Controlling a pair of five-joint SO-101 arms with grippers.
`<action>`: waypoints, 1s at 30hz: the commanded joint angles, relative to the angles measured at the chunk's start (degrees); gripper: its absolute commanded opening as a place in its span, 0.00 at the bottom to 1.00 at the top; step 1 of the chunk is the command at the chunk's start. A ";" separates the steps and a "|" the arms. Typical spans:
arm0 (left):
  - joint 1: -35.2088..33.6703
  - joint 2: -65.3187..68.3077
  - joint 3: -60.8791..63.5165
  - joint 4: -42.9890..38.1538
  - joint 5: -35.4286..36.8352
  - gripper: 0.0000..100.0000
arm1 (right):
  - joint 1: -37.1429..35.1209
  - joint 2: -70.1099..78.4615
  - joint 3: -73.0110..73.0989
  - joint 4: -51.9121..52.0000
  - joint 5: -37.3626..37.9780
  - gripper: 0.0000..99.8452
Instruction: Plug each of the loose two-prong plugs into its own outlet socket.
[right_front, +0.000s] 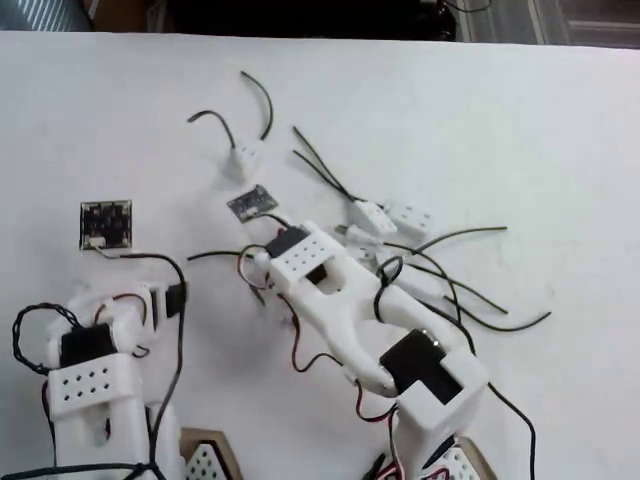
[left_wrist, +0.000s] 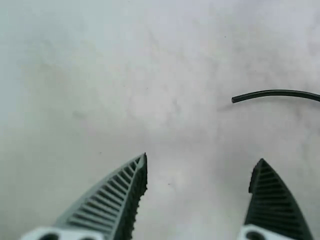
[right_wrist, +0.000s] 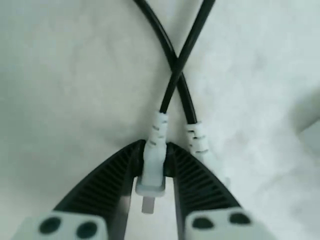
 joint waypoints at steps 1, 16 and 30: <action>-0.22 -1.19 -0.26 -1.23 -0.53 0.32 | 0.40 -0.66 -0.88 0.57 0.26 0.02; -0.22 -1.19 -0.26 -1.23 -0.53 0.32 | 0.48 -0.48 -6.77 7.16 0.26 0.10; -0.04 -1.19 -0.26 -1.23 -0.53 0.32 | 0.57 2.15 -7.12 7.60 4.48 0.02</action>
